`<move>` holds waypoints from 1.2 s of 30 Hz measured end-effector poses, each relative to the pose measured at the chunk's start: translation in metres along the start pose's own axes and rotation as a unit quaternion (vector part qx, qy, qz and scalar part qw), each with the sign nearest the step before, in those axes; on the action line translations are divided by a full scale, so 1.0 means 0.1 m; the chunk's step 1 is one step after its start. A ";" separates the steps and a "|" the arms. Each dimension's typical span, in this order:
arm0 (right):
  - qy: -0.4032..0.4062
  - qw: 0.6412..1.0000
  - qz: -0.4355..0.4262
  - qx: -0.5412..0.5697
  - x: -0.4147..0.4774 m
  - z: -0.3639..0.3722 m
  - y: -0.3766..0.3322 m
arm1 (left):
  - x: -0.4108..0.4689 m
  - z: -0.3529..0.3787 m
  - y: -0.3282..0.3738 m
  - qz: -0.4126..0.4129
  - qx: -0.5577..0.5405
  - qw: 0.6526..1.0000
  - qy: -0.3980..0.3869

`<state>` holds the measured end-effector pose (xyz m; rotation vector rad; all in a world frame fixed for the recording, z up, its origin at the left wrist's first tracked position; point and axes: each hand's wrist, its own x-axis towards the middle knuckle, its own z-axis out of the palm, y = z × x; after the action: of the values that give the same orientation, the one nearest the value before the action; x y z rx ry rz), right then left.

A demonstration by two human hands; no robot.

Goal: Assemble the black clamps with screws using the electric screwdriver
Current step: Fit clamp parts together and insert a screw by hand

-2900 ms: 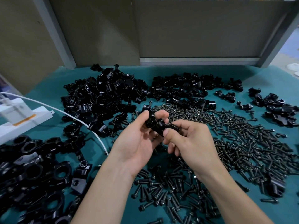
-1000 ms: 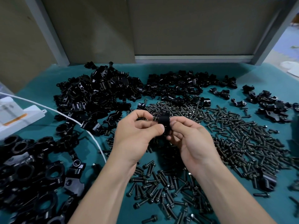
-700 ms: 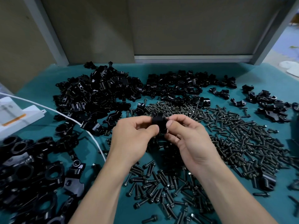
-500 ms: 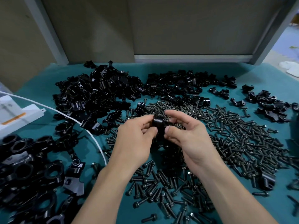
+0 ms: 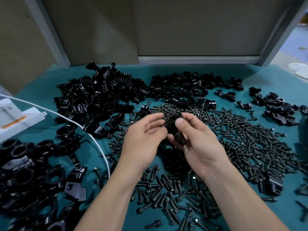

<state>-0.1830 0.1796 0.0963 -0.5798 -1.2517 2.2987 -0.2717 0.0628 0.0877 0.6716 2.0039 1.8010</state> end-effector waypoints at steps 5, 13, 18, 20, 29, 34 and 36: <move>-0.003 0.999 -0.013 0.049 -0.02 0.02 0.02 | -0.04 0.08 0.03 0.003 -0.140 0.986 -0.094; -0.008 0.972 -0.141 -0.188 -0.07 0.06 0.03 | -0.02 0.13 -0.02 0.017 -0.119 0.992 0.042; -0.019 0.941 -0.139 -0.307 -0.04 -0.03 -0.08 | 0.04 0.07 -0.02 -0.018 -0.092 0.992 0.085; -0.012 0.927 -0.121 -0.356 -0.03 -0.05 -0.09 | 0.05 0.05 -0.04 -0.039 -0.029 0.994 0.097; 0.058 0.948 -0.108 -0.294 0.02 -0.18 -0.25 | -0.10 -0.22 0.17 0.048 0.271 0.958 -0.075; -0.004 1.000 0.021 -0.012 0.00 -0.24 -0.37 | -0.20 -0.04 0.14 0.055 0.385 0.916 -0.101; -0.012 0.999 0.050 0.007 -0.01 -0.22 -0.36 | -0.17 0.00 0.07 0.023 0.308 0.950 -0.057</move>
<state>-0.1632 0.2108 0.1161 -0.6248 -1.2425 2.4022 -0.2568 0.0535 0.0941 0.9739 2.4898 1.1021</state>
